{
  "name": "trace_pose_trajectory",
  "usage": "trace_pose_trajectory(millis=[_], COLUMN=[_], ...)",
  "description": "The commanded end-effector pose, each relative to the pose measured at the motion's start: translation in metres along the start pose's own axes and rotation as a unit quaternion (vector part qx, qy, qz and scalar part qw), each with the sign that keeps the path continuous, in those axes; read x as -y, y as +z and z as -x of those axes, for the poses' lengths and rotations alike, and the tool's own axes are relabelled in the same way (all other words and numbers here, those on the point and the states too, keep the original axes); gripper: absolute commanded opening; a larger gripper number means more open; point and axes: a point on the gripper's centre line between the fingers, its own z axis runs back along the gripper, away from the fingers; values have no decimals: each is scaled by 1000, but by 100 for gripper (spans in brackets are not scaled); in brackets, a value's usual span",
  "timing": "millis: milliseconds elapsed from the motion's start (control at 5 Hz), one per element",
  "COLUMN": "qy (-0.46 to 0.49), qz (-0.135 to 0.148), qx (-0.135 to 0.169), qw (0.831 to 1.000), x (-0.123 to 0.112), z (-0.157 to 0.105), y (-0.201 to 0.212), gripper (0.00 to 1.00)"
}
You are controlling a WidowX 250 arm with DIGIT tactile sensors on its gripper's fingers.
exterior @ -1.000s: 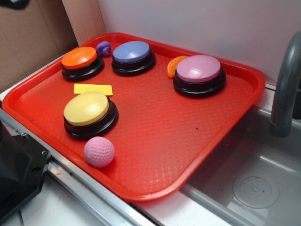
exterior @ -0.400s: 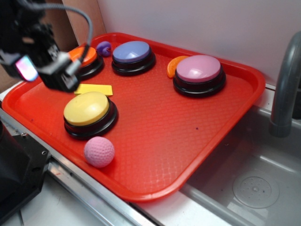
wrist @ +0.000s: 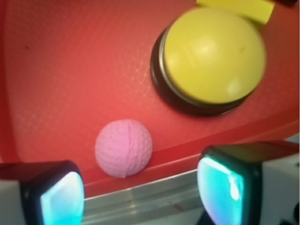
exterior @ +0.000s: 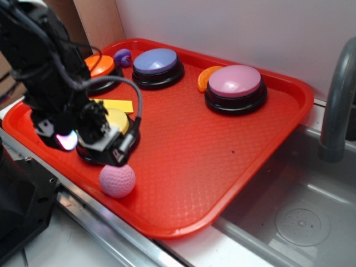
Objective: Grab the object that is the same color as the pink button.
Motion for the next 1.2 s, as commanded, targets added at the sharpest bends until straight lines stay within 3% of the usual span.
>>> trace_pose_trajectory(millis=[0,400,600,800,1000], qy=[-6,-24,-22,-18,-25], qz=[22,47,39,43,38], qx=[-1,2,17,26,24], qw=[1000,999,999,999,999], x=[9,15,14,14,12], z=[1,0,1,1,-11], y=[-31,-45,-45,-39,-15], gripper=[100,100,13,0,0])
